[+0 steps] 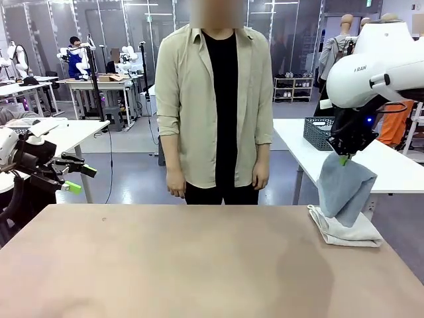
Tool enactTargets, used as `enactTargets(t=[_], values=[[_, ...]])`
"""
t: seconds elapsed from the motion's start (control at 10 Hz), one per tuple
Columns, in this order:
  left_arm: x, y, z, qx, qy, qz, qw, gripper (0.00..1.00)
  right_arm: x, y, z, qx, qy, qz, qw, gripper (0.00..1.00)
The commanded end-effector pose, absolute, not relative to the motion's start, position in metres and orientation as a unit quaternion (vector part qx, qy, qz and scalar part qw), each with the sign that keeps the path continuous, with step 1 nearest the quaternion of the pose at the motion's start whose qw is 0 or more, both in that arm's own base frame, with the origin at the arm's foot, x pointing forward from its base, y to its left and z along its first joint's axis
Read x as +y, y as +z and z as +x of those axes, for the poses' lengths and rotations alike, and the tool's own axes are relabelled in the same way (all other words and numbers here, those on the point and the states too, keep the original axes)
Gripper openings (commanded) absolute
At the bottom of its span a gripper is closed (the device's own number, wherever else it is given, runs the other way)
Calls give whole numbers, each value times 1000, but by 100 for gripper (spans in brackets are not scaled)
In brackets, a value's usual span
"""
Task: Fold the towels and place them in the basket.
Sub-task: Stack the folded Towel with hook on the right side of the table.
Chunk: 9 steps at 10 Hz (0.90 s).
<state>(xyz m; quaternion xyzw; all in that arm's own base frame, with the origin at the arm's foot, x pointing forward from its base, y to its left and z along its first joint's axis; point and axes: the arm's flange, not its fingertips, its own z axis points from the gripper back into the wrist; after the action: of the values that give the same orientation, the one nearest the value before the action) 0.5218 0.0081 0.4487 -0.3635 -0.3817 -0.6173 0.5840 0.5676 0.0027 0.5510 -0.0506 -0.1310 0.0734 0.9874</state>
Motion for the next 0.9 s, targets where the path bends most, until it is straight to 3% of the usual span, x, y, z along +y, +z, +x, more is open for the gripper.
enactTargets(t=[0.0,0.4,0.5,0.8], values=[[8,449,518,-383,-620,-359,582,100,8,551,564,-130,73,-54,987,0],[8,449,518,-383,-620,-359,582,100,8,551,564,-130,73,-54,987,0],[8,449,518,-383,-620,-359,582,100,7,549,568,-129,77,-50,987,6],[8,449,518,-383,-620,-359,582,100,14,525,618,-119,58,17,991,6]])
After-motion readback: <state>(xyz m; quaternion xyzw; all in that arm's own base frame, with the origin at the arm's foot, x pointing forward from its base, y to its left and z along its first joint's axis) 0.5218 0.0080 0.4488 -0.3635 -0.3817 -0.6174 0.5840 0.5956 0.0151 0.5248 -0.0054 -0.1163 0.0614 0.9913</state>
